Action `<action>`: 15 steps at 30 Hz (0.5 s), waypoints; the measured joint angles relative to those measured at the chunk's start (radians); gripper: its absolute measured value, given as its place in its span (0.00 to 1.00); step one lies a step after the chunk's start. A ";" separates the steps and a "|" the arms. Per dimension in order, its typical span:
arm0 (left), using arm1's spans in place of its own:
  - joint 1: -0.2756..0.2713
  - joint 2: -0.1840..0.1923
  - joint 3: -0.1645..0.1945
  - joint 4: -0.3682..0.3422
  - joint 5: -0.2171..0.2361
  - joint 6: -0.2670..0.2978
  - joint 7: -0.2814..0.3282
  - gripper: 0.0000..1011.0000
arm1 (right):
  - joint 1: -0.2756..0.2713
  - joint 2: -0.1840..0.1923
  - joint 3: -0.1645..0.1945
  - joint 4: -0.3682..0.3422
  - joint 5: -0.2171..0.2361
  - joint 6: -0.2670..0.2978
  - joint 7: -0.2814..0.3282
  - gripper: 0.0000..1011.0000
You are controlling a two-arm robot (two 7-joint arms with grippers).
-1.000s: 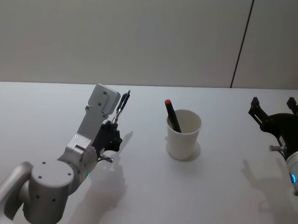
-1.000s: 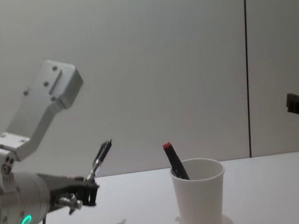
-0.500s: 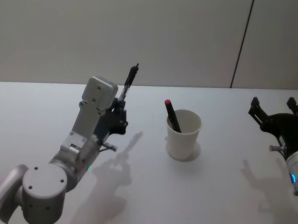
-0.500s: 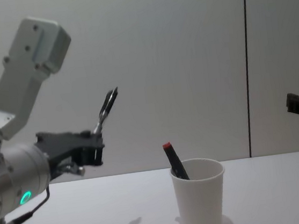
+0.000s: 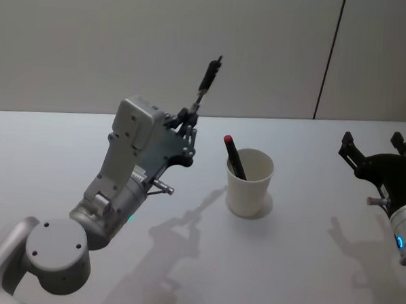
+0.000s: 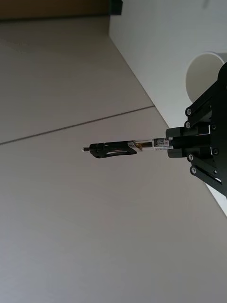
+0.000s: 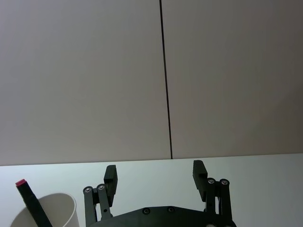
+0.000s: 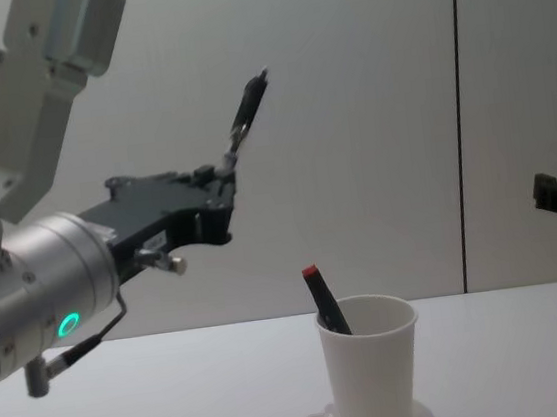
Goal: Place the pen into the pen holder.
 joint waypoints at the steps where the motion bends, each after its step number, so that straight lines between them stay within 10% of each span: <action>1: -0.002 -0.001 0.000 0.003 -0.001 -0.006 -0.007 0.13 | 0.000 0.000 0.000 0.000 0.000 0.000 0.000 0.99; 15: -0.063 -0.024 -0.001 0.079 -0.057 -0.162 -0.229 0.13 | 0.000 0.000 0.000 0.000 0.000 0.000 0.000 0.99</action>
